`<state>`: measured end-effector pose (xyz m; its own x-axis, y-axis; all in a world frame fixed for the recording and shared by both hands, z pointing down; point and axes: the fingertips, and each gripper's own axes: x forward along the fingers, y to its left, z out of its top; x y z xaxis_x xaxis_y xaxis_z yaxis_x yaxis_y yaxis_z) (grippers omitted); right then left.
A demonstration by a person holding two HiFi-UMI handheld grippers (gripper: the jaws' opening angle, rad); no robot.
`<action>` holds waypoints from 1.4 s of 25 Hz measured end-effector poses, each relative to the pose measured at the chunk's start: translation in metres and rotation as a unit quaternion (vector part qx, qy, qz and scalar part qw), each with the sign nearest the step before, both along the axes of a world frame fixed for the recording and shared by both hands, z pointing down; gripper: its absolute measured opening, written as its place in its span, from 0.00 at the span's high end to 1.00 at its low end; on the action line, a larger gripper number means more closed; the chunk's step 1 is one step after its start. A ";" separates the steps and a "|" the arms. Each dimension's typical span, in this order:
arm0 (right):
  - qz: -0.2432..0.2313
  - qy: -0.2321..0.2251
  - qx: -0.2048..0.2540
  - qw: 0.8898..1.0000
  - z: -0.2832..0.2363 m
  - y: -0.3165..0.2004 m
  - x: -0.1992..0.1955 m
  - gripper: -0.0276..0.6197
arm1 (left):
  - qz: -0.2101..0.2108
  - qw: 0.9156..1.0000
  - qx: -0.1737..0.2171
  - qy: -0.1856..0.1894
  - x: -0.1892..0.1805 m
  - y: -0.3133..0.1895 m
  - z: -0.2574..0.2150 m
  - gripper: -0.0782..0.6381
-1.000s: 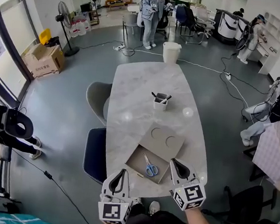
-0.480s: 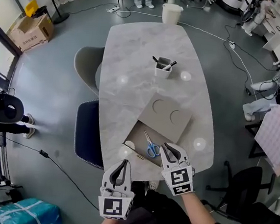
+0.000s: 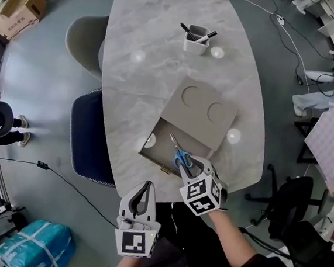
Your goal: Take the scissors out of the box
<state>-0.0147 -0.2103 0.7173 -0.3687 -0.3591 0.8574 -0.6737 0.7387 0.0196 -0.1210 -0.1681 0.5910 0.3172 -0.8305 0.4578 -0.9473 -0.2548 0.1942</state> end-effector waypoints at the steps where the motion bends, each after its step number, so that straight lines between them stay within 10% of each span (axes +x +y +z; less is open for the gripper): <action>1: -0.005 0.011 -0.013 1.000 0.008 0.002 -0.001 0.78 | 0.000 1.000 -0.007 0.002 0.001 0.000 0.005 0.87; 14: 0.010 0.061 -0.097 0.993 0.054 0.006 -0.004 0.79 | 0.000 0.998 -0.059 0.013 -0.001 -0.004 0.048 0.87; 35: 0.009 0.036 -0.077 0.996 0.044 0.005 -0.005 0.84 | -0.010 0.999 -0.050 0.007 -0.003 -0.013 0.046 0.87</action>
<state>-0.0201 -0.2056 0.7613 -0.2978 -0.2267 0.9273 -0.6885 0.7239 -0.0441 -0.1238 -0.1816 0.6371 0.3085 -0.7871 0.5341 -0.9489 -0.2150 0.2311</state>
